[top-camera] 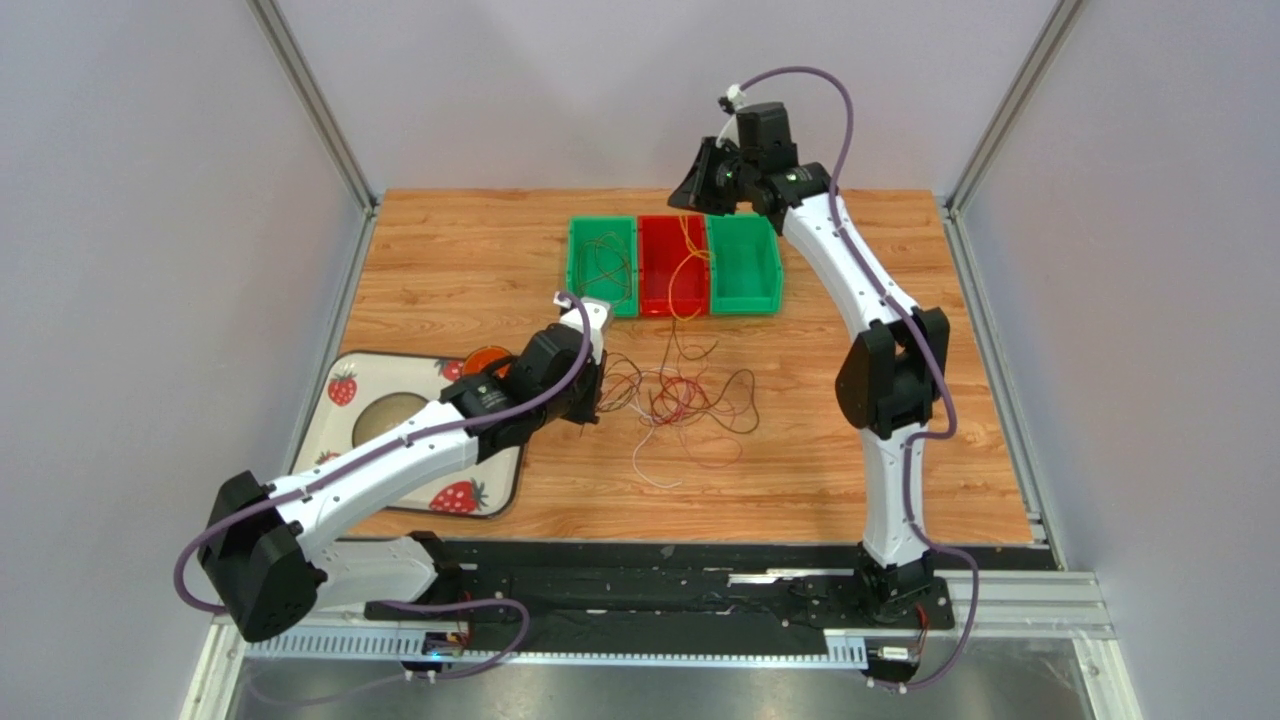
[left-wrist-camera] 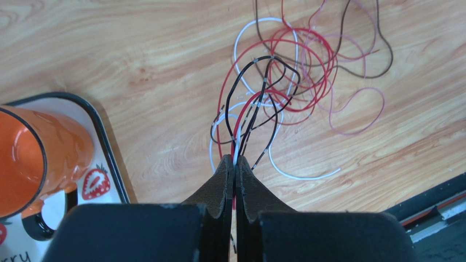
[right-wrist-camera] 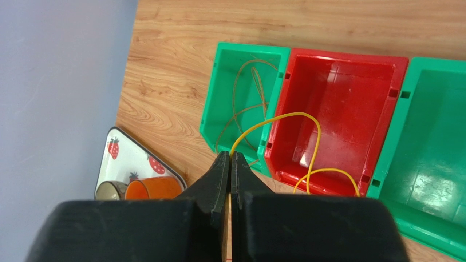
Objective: Untangle the cables
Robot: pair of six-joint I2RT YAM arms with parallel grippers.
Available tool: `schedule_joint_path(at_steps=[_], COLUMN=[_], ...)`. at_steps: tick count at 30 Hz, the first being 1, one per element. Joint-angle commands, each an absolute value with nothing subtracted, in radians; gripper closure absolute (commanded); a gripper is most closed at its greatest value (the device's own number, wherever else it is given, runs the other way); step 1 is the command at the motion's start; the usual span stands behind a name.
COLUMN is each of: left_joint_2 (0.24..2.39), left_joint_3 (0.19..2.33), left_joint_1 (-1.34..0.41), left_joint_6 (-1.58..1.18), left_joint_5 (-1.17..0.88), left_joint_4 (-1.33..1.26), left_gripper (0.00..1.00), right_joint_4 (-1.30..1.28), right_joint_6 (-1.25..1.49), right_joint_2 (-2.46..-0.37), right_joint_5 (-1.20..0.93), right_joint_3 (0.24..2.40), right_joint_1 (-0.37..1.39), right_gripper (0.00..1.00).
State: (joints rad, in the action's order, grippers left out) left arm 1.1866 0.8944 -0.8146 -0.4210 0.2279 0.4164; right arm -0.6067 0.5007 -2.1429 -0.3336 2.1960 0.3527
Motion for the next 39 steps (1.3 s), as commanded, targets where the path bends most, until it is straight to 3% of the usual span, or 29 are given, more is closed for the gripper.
schedule_joint_path(at_steps=[1, 8, 13, 21, 25, 29, 31, 32, 39], left_joint_2=[1.166, 1.193, 1.281, 1.489, 1.543, 1.548, 1.533, 1.522, 1.508], left_joint_3=[0.893, 0.974, 1.169, 1.601, 1.635, 1.562, 1.526, 1.505, 1.462], left_joint_1=[-0.818, -0.818, -0.818, -0.816, -0.796, -0.758, -0.747, -0.742, -0.683], left_joint_6=[-0.459, -0.431, -0.336, -0.236, -0.166, -0.182, -0.189, -0.192, -0.239], left_joint_5=[0.198, 0.192, 0.207, 0.238, 0.305, 0.226, 0.192, 0.183, 0.077], left_joint_4=[0.439, 0.497, 0.630, 0.896, 0.881, 0.830, 0.781, 0.770, 0.719], left_gripper=[1.00, 1.00, 1.00, 1.00, 1.00, 1.00, 1.00, 1.00, 1.00], right_joint_4=[-0.546, -0.540, -0.555, -0.404, -0.411, -0.475, -0.524, -0.537, -0.554], right_joint_6=[0.529, 0.519, 0.474, 0.521, 0.526, 0.486, 0.465, 0.463, 0.465], right_joint_2=[-2.186, -2.298, -2.307, -2.287, -2.336, -2.378, -2.394, -2.396, -2.350], right_joint_5=[-0.370, -0.399, -0.288, -0.334, -0.365, -0.338, -0.327, -0.327, -0.364], right_joint_3=[2.247, 2.324, 2.439, 2.208, 2.177, 2.236, 2.273, 2.298, 2.327], right_joint_1=[0.362, 0.380, 0.382, 0.385, 0.397, 0.396, 0.397, 0.397, 0.414], right_gripper=[1.00, 1.00, 1.00, 1.00, 1.00, 0.99, 0.88, 0.72, 0.46])
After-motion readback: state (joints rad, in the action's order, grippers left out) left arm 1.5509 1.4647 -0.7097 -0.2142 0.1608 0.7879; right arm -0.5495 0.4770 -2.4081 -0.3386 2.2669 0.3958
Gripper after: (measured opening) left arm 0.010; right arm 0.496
